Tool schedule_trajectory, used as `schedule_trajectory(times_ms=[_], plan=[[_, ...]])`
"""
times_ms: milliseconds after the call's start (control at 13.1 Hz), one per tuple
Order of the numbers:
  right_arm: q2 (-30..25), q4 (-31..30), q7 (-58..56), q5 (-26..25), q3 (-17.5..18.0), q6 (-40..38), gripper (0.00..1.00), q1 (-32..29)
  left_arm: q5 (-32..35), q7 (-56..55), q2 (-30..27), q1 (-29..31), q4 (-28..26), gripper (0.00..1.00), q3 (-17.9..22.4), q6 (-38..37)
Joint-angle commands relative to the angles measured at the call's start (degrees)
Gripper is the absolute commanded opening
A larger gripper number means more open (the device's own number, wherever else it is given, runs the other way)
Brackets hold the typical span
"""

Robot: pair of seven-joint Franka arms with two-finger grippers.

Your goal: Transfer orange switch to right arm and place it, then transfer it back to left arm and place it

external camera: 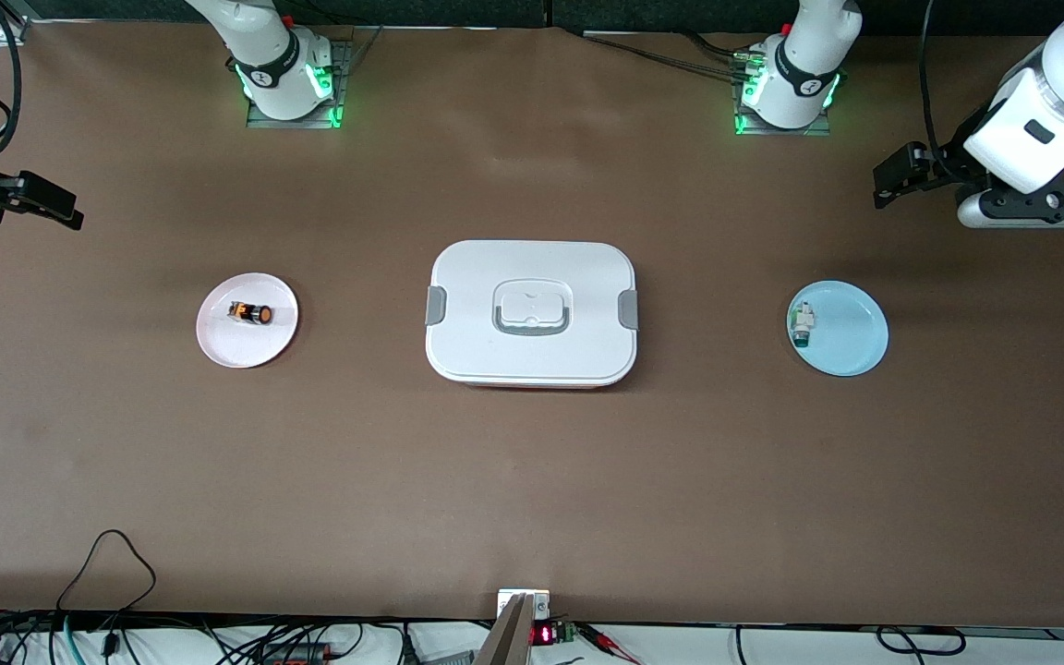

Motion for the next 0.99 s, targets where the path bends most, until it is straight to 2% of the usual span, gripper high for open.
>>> schedule_trajectory(times_ms=[0, 917], plan=[[0.4, 2.6, -1.1, 0.7, 0.1, -1.5, 1.0, -0.1, -0.3, 0.3, 0.5, 0.0, 0.8, 1.0, 0.0, -0.1], [0.7, 3.2, -0.9, 0.7, 0.4, -1.5, 1.0, 0.4, -0.3, 0.4, 0.5, 0.0, 0.8, 1.0, 0.1, -0.5]])
